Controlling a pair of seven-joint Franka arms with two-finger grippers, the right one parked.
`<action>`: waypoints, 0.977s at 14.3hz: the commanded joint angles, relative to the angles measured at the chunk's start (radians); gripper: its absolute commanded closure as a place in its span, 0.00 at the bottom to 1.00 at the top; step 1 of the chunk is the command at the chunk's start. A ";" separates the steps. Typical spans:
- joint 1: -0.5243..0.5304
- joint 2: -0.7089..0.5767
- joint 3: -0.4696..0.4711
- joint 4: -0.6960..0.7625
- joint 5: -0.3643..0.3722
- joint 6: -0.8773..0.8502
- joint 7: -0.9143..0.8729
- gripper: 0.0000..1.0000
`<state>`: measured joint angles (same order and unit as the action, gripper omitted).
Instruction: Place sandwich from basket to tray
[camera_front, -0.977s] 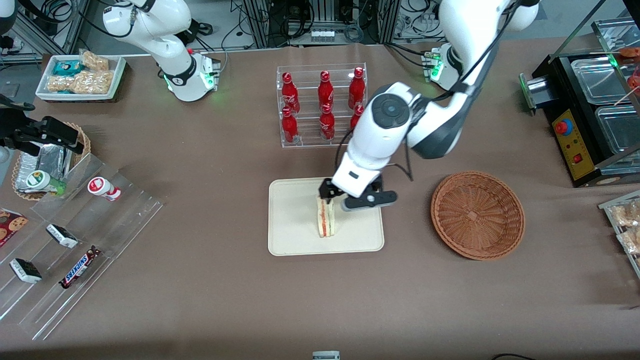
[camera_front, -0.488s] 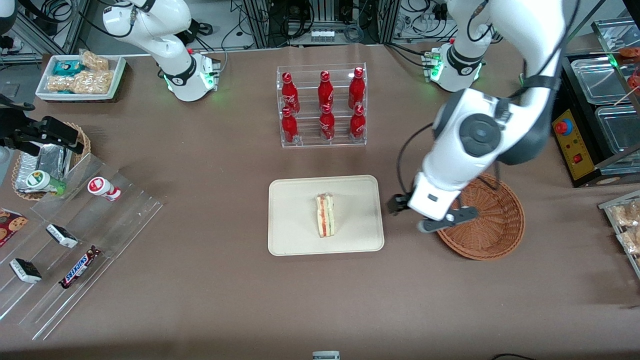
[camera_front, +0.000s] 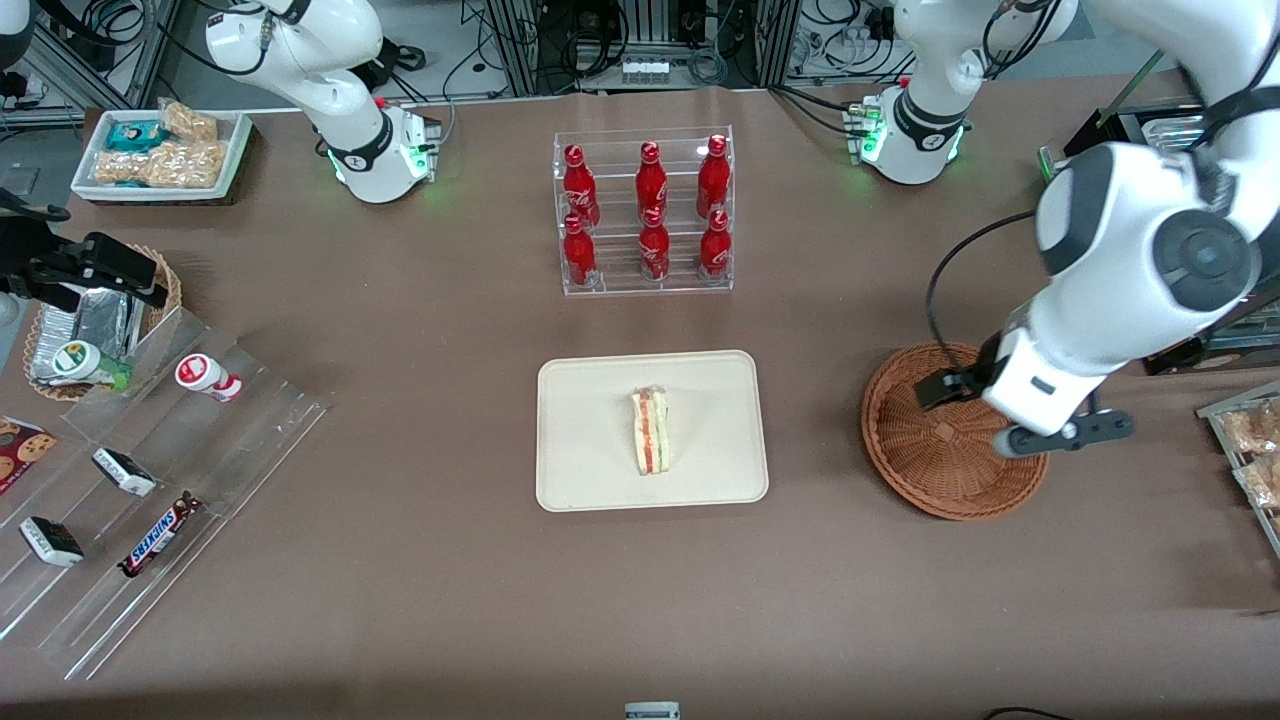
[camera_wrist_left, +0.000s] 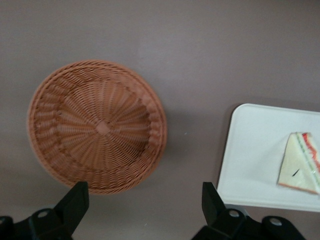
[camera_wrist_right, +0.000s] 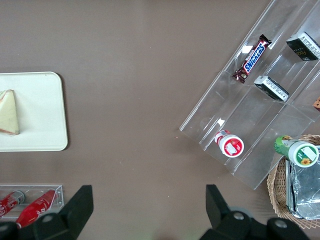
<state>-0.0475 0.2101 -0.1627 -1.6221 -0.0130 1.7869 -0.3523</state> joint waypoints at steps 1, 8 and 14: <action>0.021 -0.135 0.003 -0.109 0.007 -0.049 0.071 0.00; 0.009 -0.296 0.075 -0.201 0.004 -0.122 0.266 0.00; 0.009 -0.258 0.109 -0.062 -0.001 -0.185 0.360 0.00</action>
<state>-0.0342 -0.0709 -0.0533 -1.7284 -0.0130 1.6312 -0.0098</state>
